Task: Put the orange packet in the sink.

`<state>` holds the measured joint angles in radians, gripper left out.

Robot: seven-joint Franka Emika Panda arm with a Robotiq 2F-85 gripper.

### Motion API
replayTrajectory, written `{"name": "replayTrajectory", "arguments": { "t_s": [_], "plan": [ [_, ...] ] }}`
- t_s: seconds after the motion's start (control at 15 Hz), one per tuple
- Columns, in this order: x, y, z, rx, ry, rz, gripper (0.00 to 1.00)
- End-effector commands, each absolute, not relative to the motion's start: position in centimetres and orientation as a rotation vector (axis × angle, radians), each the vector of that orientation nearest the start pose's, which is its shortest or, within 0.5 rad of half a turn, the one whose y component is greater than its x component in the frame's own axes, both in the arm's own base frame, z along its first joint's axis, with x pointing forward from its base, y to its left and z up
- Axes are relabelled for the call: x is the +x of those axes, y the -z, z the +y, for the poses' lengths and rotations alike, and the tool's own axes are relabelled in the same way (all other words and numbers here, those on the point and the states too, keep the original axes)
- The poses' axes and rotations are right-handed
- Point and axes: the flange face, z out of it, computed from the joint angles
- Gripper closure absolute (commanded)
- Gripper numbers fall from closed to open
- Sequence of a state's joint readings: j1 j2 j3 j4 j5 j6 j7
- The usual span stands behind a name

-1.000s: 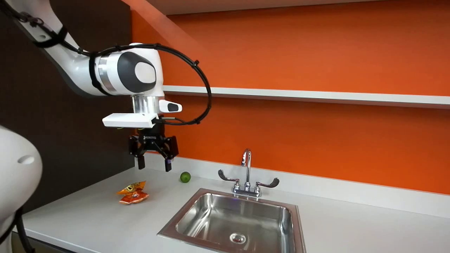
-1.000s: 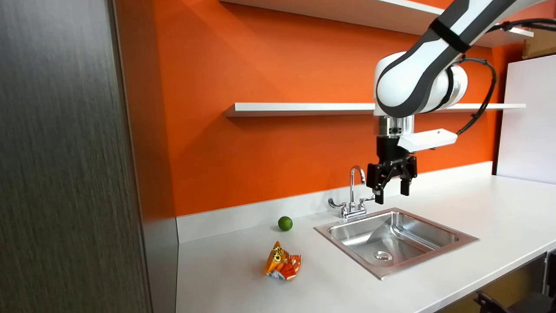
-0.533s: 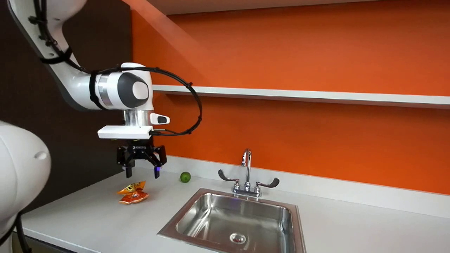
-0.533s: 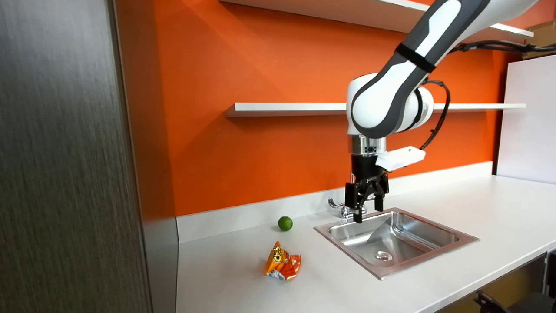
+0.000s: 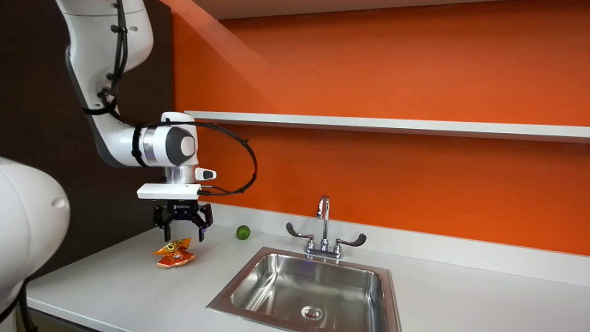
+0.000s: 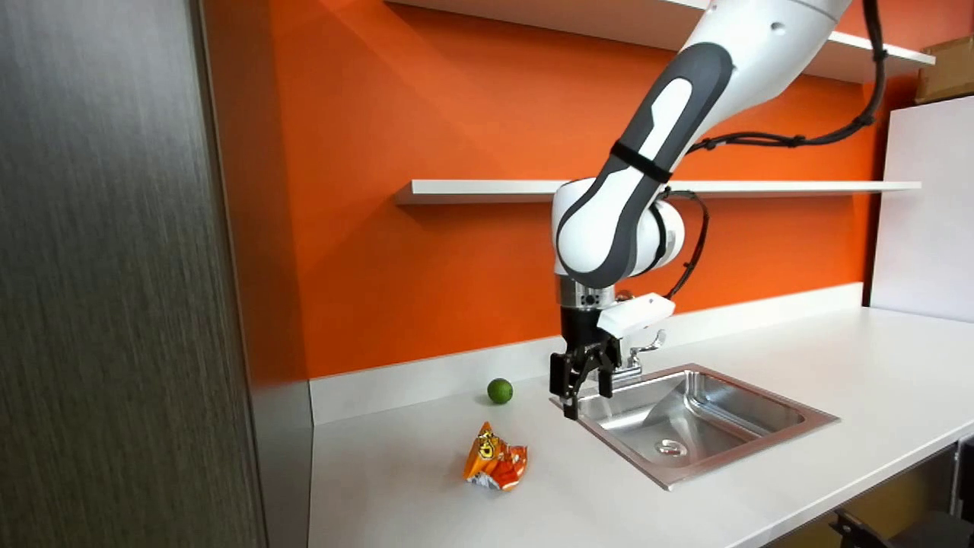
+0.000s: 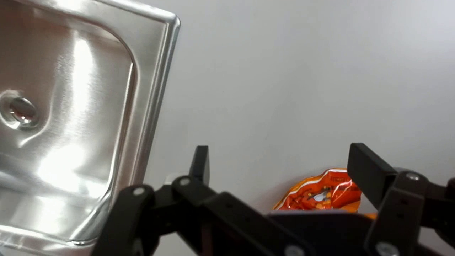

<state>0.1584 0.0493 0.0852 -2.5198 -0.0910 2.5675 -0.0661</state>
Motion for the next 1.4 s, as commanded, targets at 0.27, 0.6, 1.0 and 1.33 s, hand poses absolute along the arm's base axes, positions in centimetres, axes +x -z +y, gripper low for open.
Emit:
{"name": "replayTrajectory", "arguments": {
  "t_s": [0.27, 0.6, 1.0, 1.33],
  "plan": [
    [51.4, -21.1, 15.2, -3.074, 0.007, -0.665, 0.0],
    [52.9, -20.1, 18.2, -3.049, 0.007, -0.736, 0.0],
    [53.4, -19.4, 20.1, -3.022, 0.007, -0.785, 0.0],
    [53.2, -18.4, 21.1, -3.0, -0.01, -0.818, 0.0]
  ]
}}
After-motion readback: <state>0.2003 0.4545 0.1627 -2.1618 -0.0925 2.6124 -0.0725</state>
